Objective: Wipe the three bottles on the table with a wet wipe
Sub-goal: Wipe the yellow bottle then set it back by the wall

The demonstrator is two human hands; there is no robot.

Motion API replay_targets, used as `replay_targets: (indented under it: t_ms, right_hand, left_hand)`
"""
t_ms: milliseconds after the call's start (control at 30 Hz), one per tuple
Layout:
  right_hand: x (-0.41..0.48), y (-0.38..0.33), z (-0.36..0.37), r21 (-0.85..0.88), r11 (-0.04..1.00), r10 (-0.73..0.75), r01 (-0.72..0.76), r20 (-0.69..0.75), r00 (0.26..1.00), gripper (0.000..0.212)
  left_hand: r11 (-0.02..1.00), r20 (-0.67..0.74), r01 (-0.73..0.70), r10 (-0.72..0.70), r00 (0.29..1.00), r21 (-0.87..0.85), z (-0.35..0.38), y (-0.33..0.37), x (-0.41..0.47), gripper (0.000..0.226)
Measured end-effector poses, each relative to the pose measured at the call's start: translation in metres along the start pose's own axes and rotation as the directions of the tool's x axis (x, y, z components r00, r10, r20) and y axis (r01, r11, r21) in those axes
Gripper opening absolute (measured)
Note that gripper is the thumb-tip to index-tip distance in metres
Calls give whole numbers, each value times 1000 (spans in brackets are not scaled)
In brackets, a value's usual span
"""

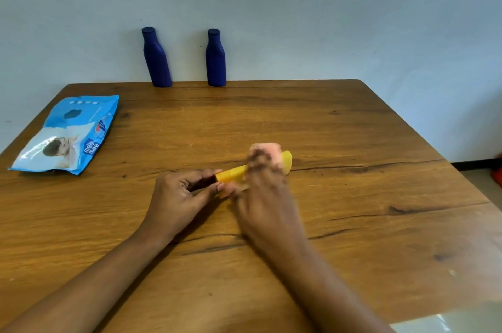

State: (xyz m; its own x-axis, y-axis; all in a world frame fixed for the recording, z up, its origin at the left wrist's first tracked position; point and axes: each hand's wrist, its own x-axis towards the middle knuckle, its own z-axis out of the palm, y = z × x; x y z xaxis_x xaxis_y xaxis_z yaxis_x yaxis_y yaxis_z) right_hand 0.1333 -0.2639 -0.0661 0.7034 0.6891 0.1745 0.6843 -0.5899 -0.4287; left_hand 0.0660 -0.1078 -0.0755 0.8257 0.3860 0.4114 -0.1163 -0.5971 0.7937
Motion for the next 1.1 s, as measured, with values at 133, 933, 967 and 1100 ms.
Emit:
replay_targets:
  t_ms: [133, 933, 967, 1100]
  right_hand:
    - [-12, -27, 11, -11, 989, -144, 145, 81, 986, 68]
    - [18, 17, -14, -14, 994, -102, 104, 105, 989, 47]
    - [10, 7, -12, 14, 993, -121, 120, 128, 984, 48]
    - [-16, -18, -1, 39, 973, -232, 228, 179, 956, 50]
  left_hand:
    - [1000, 20, 3, -3, 1000, -25, -2, 1, -1, 24]
    - [873, 165, 94, -194, 967, 479, -8, 3, -9, 83]
    - [875, 178, 75, -180, 967, 479, -9, 3, -10, 85]
    - [884, 218, 17, -134, 967, 467, -7, 2, -11, 89]
